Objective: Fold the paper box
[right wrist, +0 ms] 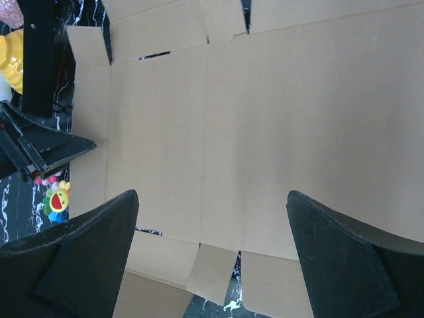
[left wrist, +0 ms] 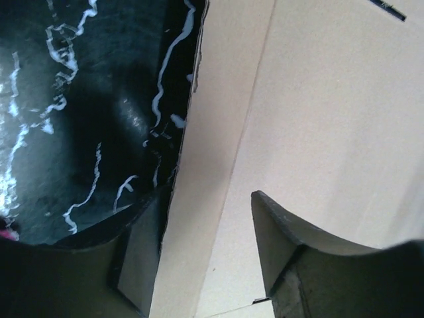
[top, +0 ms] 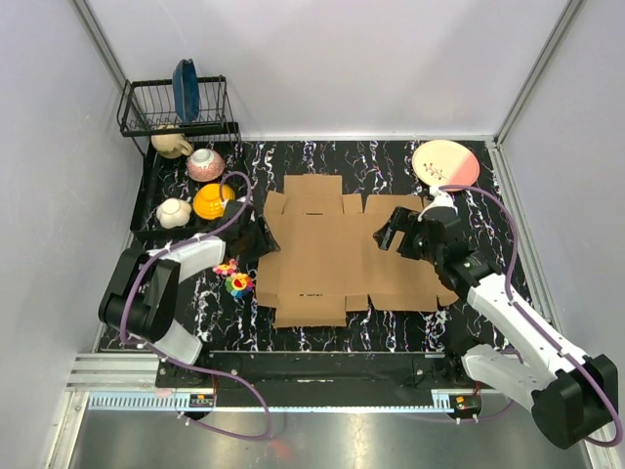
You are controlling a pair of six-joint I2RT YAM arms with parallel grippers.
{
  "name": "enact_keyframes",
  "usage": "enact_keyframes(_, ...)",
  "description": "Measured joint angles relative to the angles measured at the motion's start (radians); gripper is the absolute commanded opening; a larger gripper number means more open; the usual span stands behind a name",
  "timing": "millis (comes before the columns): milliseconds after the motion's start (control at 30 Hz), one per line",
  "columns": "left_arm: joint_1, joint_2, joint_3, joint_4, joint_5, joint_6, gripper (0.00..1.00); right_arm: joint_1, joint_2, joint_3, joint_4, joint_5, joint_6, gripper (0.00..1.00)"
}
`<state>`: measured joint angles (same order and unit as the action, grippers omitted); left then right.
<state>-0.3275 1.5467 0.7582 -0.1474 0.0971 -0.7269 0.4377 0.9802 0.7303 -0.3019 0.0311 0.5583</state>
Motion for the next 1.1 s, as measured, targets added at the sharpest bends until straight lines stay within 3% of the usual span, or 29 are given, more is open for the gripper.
enact_keyframes(167,0.000,0.026,0.016,0.034,0.040,0.028,0.24,0.000,-0.024,0.000,-0.001,-0.011,0.000,1.00)
enact_keyframes(367,0.000,0.016,0.054,0.001,0.068,0.074,0.00,0.000,-0.074,0.012,-0.032,-0.018,0.001,1.00)
enact_keyframes(633,-0.001,-0.124,0.196,-0.119,0.110,0.158,0.00,0.000,-0.150,0.146,-0.122,-0.014,0.000,1.00)
enact_keyframes(933,-0.056,-0.216,0.630,-0.248,0.238,0.254,0.00,0.000,-0.262,0.409,-0.250,0.085,-0.051,1.00)
enact_keyframes(1100,-0.149,-0.241,0.751,-0.267,0.368,0.264,0.00,0.000,-0.304,0.512,-0.319,0.157,-0.090,1.00)
